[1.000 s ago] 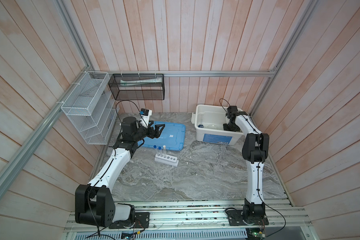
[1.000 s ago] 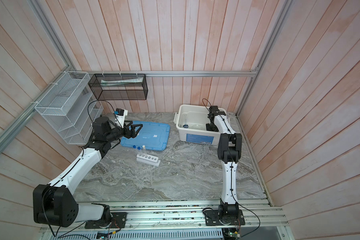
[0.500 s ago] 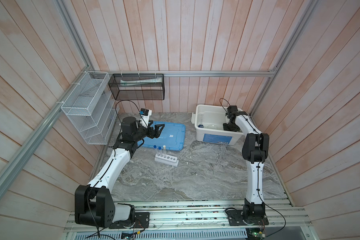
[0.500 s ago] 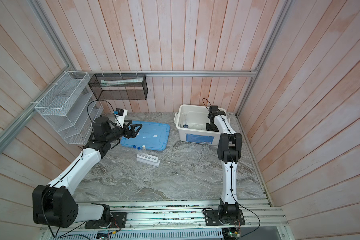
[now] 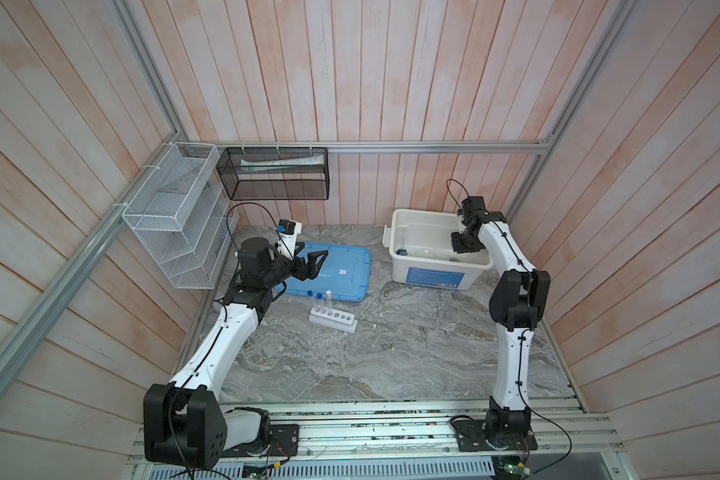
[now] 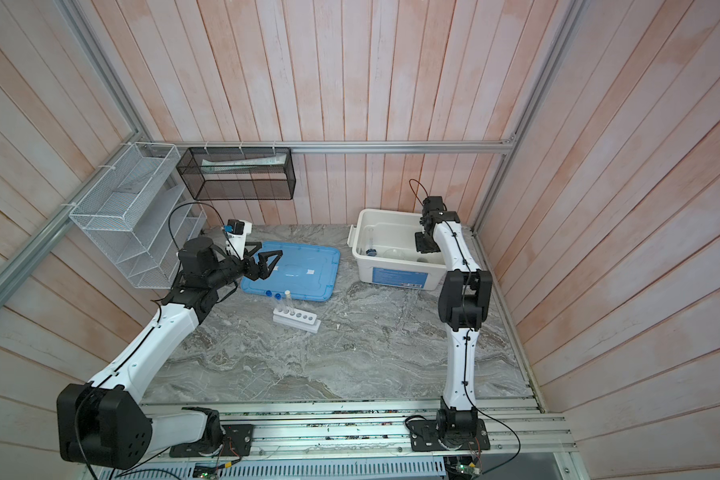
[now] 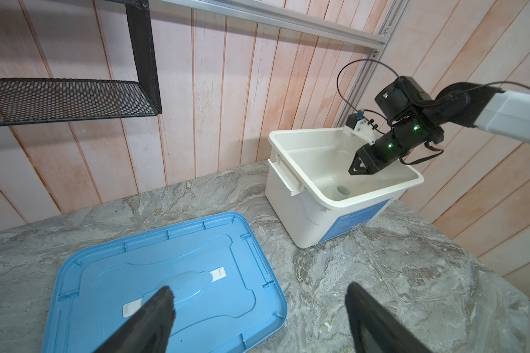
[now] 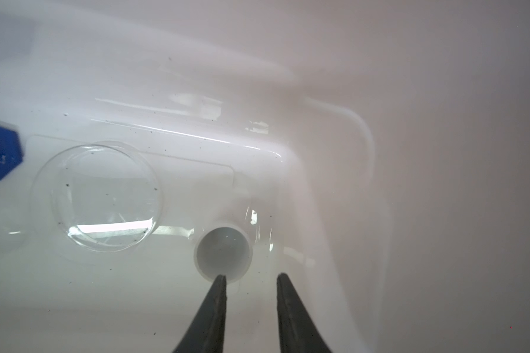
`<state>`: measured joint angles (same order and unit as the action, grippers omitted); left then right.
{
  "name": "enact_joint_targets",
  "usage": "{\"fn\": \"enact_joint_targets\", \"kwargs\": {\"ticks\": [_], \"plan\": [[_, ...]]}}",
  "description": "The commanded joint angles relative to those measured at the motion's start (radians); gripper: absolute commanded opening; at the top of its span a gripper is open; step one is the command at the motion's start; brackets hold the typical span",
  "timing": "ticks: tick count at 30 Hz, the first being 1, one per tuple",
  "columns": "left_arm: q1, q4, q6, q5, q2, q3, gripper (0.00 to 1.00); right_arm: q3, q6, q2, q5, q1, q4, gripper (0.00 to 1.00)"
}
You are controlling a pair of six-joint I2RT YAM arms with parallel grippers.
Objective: Organize the chemistry lab equipment
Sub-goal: 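Lower the white cup into the bin and open right gripper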
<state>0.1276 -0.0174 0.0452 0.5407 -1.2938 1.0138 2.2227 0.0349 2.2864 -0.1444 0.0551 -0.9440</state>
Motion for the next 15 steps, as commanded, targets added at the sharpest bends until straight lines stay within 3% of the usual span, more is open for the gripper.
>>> {"fn": "enact_joint_targets", "kwargs": {"ticks": [1, 9, 15], "plan": [[-0.011, -0.040, 0.003, -0.006, 0.030, -0.027, 0.89, 0.028, 0.005, -0.076, -0.008, -0.006, -0.032, 0.31], [-0.079, -0.097, 0.119, 0.028, 0.021, -0.040, 0.89, 0.008, -0.003, -0.203, 0.028, 0.001, -0.034, 0.31], [-0.138, -0.136, 0.213, 0.009, -0.002, -0.044, 0.88, -0.154, 0.004, -0.377, 0.050, 0.030, 0.057, 0.31]]}}
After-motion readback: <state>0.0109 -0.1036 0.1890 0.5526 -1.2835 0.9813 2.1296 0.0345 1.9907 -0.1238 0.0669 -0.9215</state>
